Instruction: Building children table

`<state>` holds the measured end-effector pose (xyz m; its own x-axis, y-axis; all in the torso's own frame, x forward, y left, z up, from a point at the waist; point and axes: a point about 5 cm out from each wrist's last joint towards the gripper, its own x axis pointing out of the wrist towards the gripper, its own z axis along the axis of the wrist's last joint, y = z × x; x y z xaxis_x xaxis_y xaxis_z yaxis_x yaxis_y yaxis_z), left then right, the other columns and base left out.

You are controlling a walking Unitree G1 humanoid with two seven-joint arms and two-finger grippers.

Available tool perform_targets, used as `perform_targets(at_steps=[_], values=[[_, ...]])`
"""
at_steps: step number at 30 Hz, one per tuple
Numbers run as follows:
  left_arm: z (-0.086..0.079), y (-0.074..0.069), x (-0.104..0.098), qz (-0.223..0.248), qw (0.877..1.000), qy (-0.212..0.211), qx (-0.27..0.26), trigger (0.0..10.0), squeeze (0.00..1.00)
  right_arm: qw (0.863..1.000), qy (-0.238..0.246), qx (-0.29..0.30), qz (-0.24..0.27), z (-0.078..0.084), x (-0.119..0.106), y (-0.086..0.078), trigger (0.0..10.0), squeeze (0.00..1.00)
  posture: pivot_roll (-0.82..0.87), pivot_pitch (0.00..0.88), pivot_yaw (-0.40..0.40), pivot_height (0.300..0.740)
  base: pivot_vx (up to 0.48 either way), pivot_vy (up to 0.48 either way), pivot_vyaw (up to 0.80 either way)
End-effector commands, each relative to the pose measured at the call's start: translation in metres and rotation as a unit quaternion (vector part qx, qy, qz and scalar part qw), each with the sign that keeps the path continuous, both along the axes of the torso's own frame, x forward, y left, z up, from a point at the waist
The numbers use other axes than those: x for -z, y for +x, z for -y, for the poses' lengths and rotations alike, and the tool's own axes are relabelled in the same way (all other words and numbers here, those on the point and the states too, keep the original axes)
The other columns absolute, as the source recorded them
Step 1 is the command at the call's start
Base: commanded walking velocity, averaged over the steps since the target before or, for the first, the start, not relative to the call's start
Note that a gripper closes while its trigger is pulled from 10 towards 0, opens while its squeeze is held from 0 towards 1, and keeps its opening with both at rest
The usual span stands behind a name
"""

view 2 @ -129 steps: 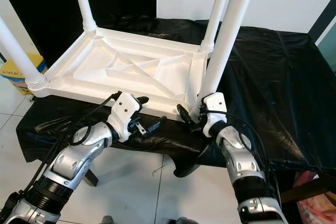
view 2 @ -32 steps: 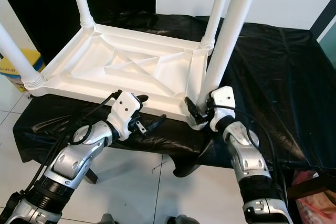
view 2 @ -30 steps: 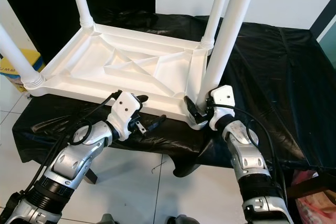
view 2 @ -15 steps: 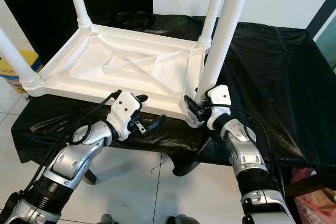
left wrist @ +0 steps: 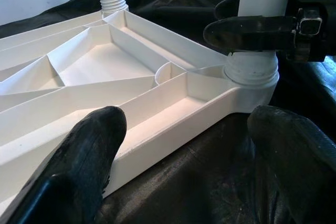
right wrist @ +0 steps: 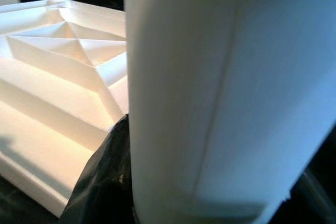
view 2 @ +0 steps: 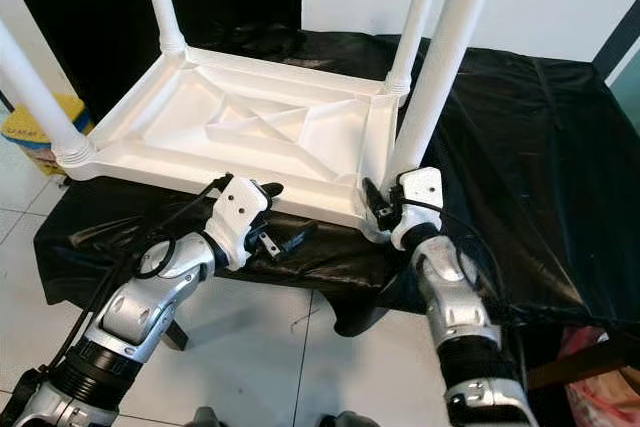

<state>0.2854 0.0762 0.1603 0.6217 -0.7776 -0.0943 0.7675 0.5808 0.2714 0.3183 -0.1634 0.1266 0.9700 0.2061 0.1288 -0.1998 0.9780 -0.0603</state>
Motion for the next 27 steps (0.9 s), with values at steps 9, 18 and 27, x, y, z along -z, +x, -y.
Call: perform_targets(at_steps=[9, 18, 27], values=[[-0.003, 0.004, 0.007, -0.008, 1.0, 0.011, 0.005, 10.0, 0.0, 0.988, 0.034, 0.142, -0.049, -0.008, 0.033, -0.029, 10.0, 0.0, 0.01, 0.017, -0.053, 0.74, 0.0, 0.0, 0.0], [-0.002, 0.006, 0.006, -0.006, 1.0, 0.013, 0.009, 10.0, 0.0, 0.983, 0.041, 0.17, -0.051, -0.016, 0.034, -0.033, 10.0, 0.0, 0.01, 0.0, -0.046, 0.74, 0.0, 0.0, 0.0], [-0.002, 0.006, 0.005, -0.004, 1.0, 0.013, 0.011, 10.0, 0.0, 0.99, 0.055, 0.127, -0.014, -0.019, 0.021, -0.034, 10.0, 0.82, 0.01, 0.013, -0.054, 0.74, 0.0, 0.0, 0.0]])
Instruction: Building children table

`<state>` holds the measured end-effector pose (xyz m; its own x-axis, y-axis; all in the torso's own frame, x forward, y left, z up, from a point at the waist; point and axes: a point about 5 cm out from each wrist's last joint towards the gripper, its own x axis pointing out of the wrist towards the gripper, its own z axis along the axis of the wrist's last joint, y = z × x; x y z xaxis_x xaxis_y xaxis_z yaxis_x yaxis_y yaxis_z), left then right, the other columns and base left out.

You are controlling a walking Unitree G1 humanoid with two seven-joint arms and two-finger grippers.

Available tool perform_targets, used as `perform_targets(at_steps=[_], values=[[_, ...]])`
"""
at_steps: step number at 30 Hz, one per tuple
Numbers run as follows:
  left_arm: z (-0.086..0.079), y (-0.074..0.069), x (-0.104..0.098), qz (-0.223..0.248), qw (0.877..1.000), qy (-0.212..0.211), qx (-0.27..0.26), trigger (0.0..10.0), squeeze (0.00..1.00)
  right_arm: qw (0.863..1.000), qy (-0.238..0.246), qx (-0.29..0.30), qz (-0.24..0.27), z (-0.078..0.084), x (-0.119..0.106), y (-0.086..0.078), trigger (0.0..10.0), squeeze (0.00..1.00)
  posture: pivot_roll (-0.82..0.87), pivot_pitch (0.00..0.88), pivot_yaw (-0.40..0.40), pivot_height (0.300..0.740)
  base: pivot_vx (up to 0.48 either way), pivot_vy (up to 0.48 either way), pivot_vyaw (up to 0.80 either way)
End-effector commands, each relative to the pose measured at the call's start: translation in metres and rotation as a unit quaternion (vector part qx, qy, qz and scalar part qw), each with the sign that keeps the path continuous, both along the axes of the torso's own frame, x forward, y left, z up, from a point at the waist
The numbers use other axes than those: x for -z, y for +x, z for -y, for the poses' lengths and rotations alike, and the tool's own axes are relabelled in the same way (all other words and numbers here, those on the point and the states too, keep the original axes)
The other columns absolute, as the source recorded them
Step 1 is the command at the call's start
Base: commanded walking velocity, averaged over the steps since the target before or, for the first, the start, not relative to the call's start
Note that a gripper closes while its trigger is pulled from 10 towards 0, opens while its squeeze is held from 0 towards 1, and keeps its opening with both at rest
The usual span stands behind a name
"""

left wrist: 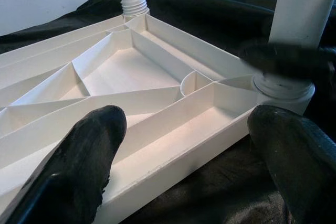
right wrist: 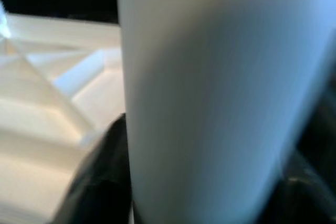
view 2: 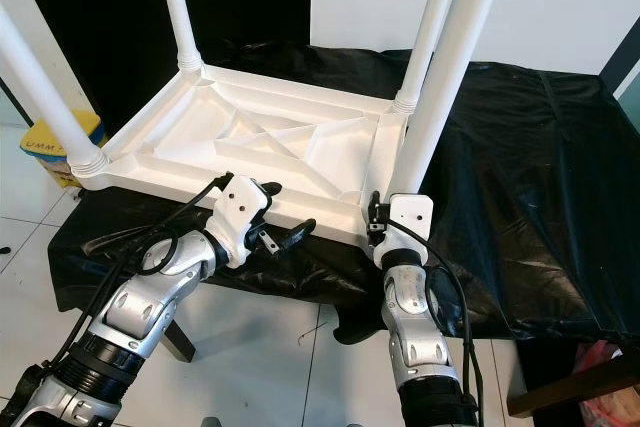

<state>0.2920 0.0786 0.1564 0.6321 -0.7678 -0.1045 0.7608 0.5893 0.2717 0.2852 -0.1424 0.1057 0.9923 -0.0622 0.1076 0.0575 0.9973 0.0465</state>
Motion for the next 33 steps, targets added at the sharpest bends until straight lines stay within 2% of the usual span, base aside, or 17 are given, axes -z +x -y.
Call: perform_targets(at_steps=[1, 4, 6, 10, 12, 13, 14, 21, 25, 32, 33], values=[[0.001, 0.0, 0.001, -0.001, 1.0, 0.009, 0.018, 10.0, 0.0, 1.0, 0.002, -0.009, 0.008, 0.004, -0.002, -0.001, 10.0, 1.0, 0.01, 0.02, -0.056, 0.74, 0.0, 0.0, 0.0], [0.001, 0.0, 0.0, 0.0, 1.0, 0.009, 0.018, 10.0, 0.0, 1.0, 0.001, -0.024, 0.017, 0.007, -0.005, -0.001, 10.0, 1.0, 0.01, 0.027, -0.058, 0.74, 0.0, 0.0, 0.0], [0.0, 0.0, -0.001, 0.002, 1.0, 0.007, 0.018, 10.0, 0.0, 0.998, -0.004, -0.062, 0.028, 0.013, -0.011, 0.0, 10.0, 1.0, 0.01, 0.039, -0.06, 0.74, 0.0, 0.0, 0.0], [0.0, 0.0, -0.001, 0.003, 1.0, 0.006, 0.017, 10.0, 0.0, 0.994, -0.011, -0.1, 0.034, 0.017, -0.015, 0.0, 10.0, 1.0, 0.01, 0.047, -0.06, 0.74, 0.0, 0.0, 0.0], [-0.001, -0.002, -0.001, 0.002, 1.0, 0.006, 0.017, 10.0, 0.0, 0.988, -0.027, -0.146, 0.029, 0.022, -0.015, -0.001, 10.0, 1.0, 0.01, 0.057, -0.06, 0.74, 0.0, 0.0, 0.0], [-0.001, -0.002, -0.001, 0.002, 1.0, 0.006, 0.017, 10.0, 0.0, 0.988, -0.027, -0.146, 0.029, 0.022, -0.015, -0.001, 10.0, 1.0, 0.01, 0.057, -0.06, 0.74, 0.0, 0.0, 0.0], [-0.001, -0.003, 0.0, 0.0, 1.0, 0.007, 0.018, 10.0, 0.0, 0.981, -0.042, -0.187, 0.023, 0.024, -0.015, -0.001, 10.0, 0.0, 0.01, 0.062, -0.058, 0.74, 0.0, 0.0, 0.0], [-0.002, -0.003, -0.001, 0.0, 1.0, 0.008, 0.021, 10.0, 0.0, 0.966, -0.066, -0.249, 0.011, 0.029, -0.014, 0.006, 10.0, 0.0, 0.01, 0.065, -0.054, 0.74, 0.0, 0.0, 0.0], [-0.001, -0.001, -0.002, 0.001, 1.0, 0.009, 0.022, 10.0, 0.0, 0.956, -0.079, -0.283, 0.001, 0.029, -0.015, 0.018, 10.0, 0.0, 0.02, 0.06, -0.047, 0.74, 0.0, 0.0, 0.0], [0.0, -0.001, -0.003, 0.001, 1.0, 0.01, 0.026, 10.0, 0.0, 0.947, -0.084, -0.309, -0.008, 0.026, -0.013, 0.027, 10.0, 0.0, 0.02, 0.055, -0.045, 0.74, 0.0, 0.0, 0.0], [0.002, -0.001, -0.002, 0.002, 1.0, 0.011, 0.029, 10.0, 0.0, 0.944, -0.085, -0.319, -0.012, 0.024, -0.011, 0.029, 6.4, 0.0, 0.02, 0.054, -0.045, 0.74, 0.0, 0.0, 0.0]])
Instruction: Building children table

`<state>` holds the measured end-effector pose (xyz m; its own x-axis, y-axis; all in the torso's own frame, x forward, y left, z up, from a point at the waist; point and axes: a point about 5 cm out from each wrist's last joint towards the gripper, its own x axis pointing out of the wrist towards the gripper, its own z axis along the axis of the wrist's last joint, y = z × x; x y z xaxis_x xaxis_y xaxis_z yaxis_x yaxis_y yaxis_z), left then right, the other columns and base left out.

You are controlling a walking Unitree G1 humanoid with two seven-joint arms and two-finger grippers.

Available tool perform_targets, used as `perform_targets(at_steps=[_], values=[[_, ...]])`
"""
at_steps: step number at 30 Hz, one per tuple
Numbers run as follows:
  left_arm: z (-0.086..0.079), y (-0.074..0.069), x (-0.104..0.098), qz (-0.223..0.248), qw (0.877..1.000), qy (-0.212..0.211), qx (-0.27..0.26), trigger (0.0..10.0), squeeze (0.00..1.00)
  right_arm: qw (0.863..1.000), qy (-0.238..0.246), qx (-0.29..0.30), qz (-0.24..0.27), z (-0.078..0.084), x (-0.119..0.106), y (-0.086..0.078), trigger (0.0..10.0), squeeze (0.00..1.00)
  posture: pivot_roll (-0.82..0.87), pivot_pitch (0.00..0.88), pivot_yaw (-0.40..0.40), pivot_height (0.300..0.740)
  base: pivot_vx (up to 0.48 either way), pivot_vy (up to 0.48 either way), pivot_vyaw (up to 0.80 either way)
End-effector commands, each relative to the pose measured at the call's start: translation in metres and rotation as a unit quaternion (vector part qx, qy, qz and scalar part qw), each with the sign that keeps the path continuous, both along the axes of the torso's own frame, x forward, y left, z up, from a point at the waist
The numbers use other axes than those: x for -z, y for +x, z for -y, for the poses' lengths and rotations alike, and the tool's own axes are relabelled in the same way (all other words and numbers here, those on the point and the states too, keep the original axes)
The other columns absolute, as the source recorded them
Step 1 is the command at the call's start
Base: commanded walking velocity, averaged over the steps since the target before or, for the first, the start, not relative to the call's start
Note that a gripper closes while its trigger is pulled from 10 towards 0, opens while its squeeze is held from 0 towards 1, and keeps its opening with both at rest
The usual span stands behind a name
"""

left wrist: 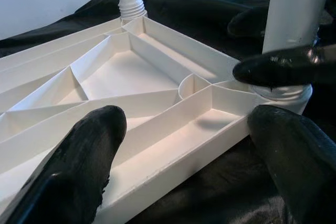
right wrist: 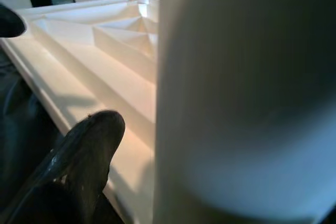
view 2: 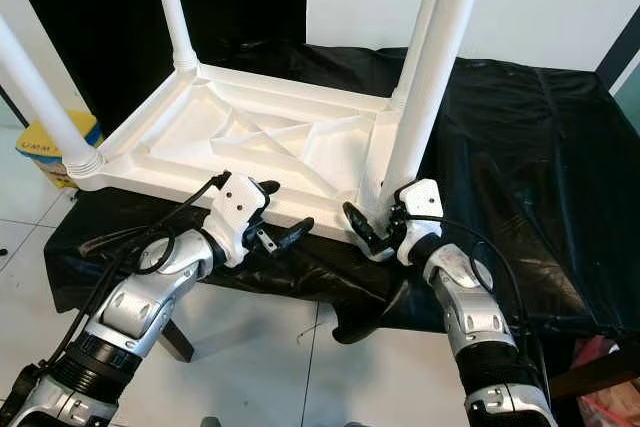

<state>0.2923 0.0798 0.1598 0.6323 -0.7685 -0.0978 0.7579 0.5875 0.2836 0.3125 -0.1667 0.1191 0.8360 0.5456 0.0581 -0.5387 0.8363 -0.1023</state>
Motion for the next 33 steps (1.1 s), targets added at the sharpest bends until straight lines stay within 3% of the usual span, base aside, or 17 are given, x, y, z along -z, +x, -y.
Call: perform_targets(at_steps=[1, 13, 14, 15, 28, 33], values=[[0.006, -0.002, 0.001, -0.003, 0.999, 0.011, 0.034, 10.0, 0.0, 1.0, -0.01, -0.016, -0.009, -0.001, 0.004, 0.003, 0.0, 0.0, 0.02, 0.053, -0.045, 0.74, 0.0, 0.0, 0.0], [0.014, -0.011, 0.006, -0.021, 0.998, 0.006, 0.061, 10.0, 0.0, 1.0, -0.013, -0.02, -0.019, 0.004, 0.012, 0.007, 0.0, 0.0, 0.03, 0.053, -0.048, 0.74, 0.0, 0.0, 0.0], [0.013, -0.011, 0.005, -0.023, 0.998, 0.006, 0.06, 10.0, 0.0, 1.0, -0.011, -0.012, -0.022, 0.005, 0.013, 0.007, 2.7, 0.0, 0.03, 0.053, -0.048, 0.74, 0.0, 0.0, 0.0], [0.013, -0.011, 0.005, -0.027, 0.998, 0.004, 0.061, 10.0, 0.0, 1.0, -0.01, -0.002, -0.022, 0.007, 0.013, 0.007, 10.0, 0.0, 0.03, 0.053, -0.05, 0.74, 0.0, 0.0, 0.0], [0.007, -0.005, 0.011, -0.034, 0.999, 0.014, 0.027, 10.0, 0.0, 0.99, 0.012, 0.134, -0.034, 0.012, 0.02, 0.007, 10.0, 0.0, 0.02, 0.056, -0.061, 0.74, 0.0, 0.0, 0.0], [0.006, -0.001, 0.012, -0.034, 0.999, 0.005, 0.008, 10.0, 0.0, 0.973, 0.02, 0.228, -0.041, 0.01, 0.028, 0.0, 10.0, 0.0, 0.02, 0.055, -0.066, 0.74, 0.0, 0.0, 0.0]])
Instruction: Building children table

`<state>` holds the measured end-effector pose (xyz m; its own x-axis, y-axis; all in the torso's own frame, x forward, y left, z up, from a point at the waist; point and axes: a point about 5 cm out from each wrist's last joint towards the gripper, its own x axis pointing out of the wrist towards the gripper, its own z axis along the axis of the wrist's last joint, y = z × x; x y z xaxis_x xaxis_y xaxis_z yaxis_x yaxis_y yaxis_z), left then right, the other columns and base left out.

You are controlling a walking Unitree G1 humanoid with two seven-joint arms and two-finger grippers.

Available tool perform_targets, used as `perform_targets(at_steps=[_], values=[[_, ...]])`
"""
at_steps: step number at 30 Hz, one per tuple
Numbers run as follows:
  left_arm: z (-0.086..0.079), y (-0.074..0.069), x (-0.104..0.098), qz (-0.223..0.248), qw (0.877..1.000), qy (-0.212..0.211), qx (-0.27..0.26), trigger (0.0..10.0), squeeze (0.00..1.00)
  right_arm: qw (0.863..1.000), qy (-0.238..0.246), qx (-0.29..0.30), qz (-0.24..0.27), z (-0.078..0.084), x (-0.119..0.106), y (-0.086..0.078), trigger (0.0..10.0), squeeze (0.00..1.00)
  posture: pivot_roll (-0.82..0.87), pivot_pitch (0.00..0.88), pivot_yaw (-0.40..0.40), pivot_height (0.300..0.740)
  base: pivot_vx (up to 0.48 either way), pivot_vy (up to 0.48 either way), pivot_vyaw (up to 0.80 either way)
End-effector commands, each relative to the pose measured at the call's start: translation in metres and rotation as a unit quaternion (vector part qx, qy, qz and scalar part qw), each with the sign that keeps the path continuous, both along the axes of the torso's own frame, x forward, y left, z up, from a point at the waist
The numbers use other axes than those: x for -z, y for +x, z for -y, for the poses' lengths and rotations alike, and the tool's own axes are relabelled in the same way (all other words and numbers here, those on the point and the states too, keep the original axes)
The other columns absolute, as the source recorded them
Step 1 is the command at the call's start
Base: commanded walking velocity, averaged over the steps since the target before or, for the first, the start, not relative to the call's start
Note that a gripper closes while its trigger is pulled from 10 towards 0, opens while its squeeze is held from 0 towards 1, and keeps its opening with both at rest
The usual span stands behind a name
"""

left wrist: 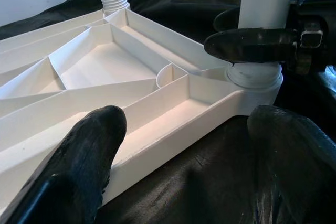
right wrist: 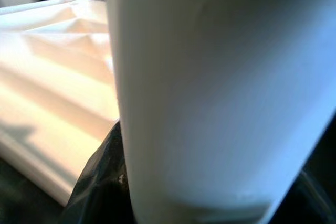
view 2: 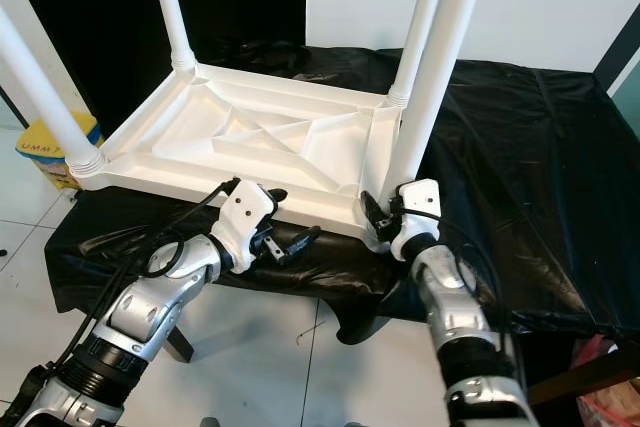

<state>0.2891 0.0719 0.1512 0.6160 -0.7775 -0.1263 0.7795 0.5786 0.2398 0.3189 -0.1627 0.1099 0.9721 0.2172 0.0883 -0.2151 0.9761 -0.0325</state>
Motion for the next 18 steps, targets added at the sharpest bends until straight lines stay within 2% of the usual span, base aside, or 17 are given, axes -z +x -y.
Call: perform_targets(at_steps=[1, 2, 6, 8, 11, 14, 18], values=[[-0.002, 0.002, 0.003, -0.007, 1.0, 0.008, 0.002, 10.0, 0.0, 0.998, -0.01, 0.052, -0.046, 0.014, 0.019, -0.006, 10.0, 0.0, 0.02, 0.055, -0.066, 0.74, 0.0, 0.0, 0.0], [-0.003, 0.002, 0.004, -0.001, 1.0, 0.011, -0.005, 10.0, 0.0, 0.995, -0.002, 0.089, -0.048, 0.011, 0.022, -0.01, 10.0, 0.0, 0.01, 0.058, -0.065, 0.74, 0.0, 0.0, 0.0], [-0.003, 0.003, 0.007, -0.001, 1.0, 0.015, -0.015, 10.0, 0.0, 0.99, 0.006, 0.134, -0.052, 0.005, 0.025, -0.015, 10.0, 0.0, 0.01, 0.056, -0.065, 0.74, 0.0, 0.0, 0.0], [-0.004, 0.004, 0.008, -0.001, 1.0, 0.018, -0.021, 10.0, 0.0, 0.982, 0.01, 0.182, -0.056, 0.001, 0.028, -0.017, 10.0, 0.0, 0.01, 0.054, -0.066, 0.74, 0.0, 0.0, 0.0], [-0.005, 0.006, 0.007, 0.0, 1.0, 0.019, -0.025, 10.0, 0.0, 0.975, 0.027, 0.214, -0.062, -0.006, 0.029, -0.019, 10.0, 0.0, 0.01, 0.052, -0.065, 0.74, 0.0, 0.0, 0.0], [-0.006, 0.007, 0.007, 0.002, 0.999, 0.019, -0.028, 10.0, 0.0, 0.977, 0.039, 0.202, -0.057, -0.013, 0.025, -0.019, 10.0, 0.0, 0.0, 0.049, -0.06, 0.74, 0.0, 0.0, 0.0], [-0.005, 0.008, 0.006, 0.015, 0.999, 0.024, -0.025, 10.0, 0.0, 0.979, 0.041, 0.194, -0.048, -0.014, 0.021, -0.019, 10.0, 0.0, 0.01, 0.047, -0.062, 0.74, 0.0, 0.0, 0.0]])
